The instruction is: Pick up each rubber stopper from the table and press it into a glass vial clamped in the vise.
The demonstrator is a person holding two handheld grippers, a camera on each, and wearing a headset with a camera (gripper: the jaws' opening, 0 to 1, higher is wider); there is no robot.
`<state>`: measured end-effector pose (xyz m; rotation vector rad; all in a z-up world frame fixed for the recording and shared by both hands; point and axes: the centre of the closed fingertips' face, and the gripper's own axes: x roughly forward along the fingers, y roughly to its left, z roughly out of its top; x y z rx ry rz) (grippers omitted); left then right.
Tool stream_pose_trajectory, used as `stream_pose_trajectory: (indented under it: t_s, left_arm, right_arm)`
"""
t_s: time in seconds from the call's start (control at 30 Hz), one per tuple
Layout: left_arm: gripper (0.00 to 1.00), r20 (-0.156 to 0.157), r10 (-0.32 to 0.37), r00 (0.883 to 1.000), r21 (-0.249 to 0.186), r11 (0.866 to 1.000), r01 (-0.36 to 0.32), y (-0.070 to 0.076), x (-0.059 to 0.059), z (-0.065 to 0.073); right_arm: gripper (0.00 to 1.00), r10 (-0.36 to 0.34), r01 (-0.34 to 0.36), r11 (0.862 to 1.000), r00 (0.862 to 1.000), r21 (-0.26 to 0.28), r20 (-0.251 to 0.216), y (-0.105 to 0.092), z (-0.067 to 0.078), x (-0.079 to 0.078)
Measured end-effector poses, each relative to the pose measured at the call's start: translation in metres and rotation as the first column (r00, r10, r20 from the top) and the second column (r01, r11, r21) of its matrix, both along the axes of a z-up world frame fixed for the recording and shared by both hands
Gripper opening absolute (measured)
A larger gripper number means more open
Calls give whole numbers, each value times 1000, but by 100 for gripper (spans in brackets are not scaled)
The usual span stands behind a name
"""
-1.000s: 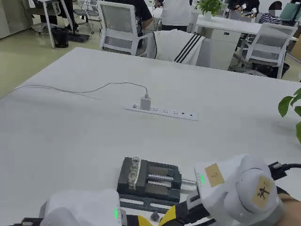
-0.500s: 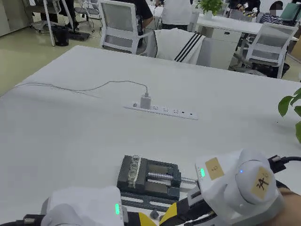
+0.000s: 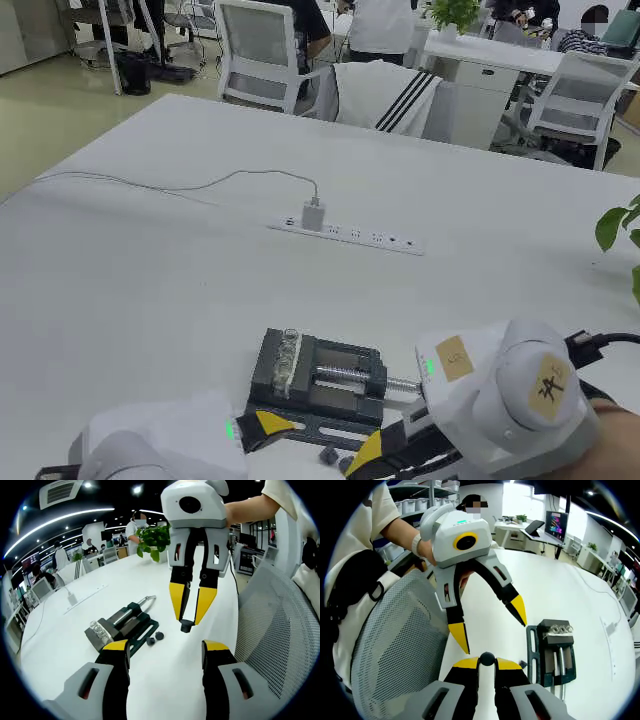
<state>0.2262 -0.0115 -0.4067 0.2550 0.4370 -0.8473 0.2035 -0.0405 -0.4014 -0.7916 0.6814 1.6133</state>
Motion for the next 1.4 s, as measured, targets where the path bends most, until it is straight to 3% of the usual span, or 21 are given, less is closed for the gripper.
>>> stream_pose_trajectory:
  t_s: [0.2, 0.23, 0.3, 0.4, 0.57, 0.8, 0.97, 1.4]
  left_arm:
    - [76, -25, 101, 995, -26, 995, -101, 21, 4, -6]
    - [79, -44, 134, 990, -24, 991, -135, 27, 5, -9]
    - [89, -30, 175, 984, -46, 983, -176, 34, 10, -8]
    - [98, -28, 200, 979, -37, 979, -201, 44, 9, -10]
    - [99, -52, 233, 971, -37, 971, -235, 52, 9, -14]
    - [99, -54, 264, 963, -49, 963, -266, 55, 9, -16]
    - [99, -45, 267, 963, -61, 961, -270, 54, 9, -12]
    - [98, -36, 275, 961, -58, 959, -277, 59, 9, -11]
  right_arm:
    - [6, 3, -3, 1000, 1000, -11, -1, -2, -2, 1]
    - [6, 0, 0, 1000, 1000, -16, -2, -2, -3, 2]
    - [6, -6, 6, 1000, 1000, -23, -6, -3, -5, 3]
    - [6, -16, 16, 999, 1000, -30, -10, -5, -7, 6]
    - [6, -18, 18, 999, 1000, -43, -12, -6, -10, 9]
    - [5, -16, 15, 998, 1000, -64, -11, -8, -13, 14]
    - [5, -6, 6, 997, 1000, -80, 4, -7, -7, 27]
    - [5, 73, -55, 988, 989, -141, 127, 14, 31, 95]
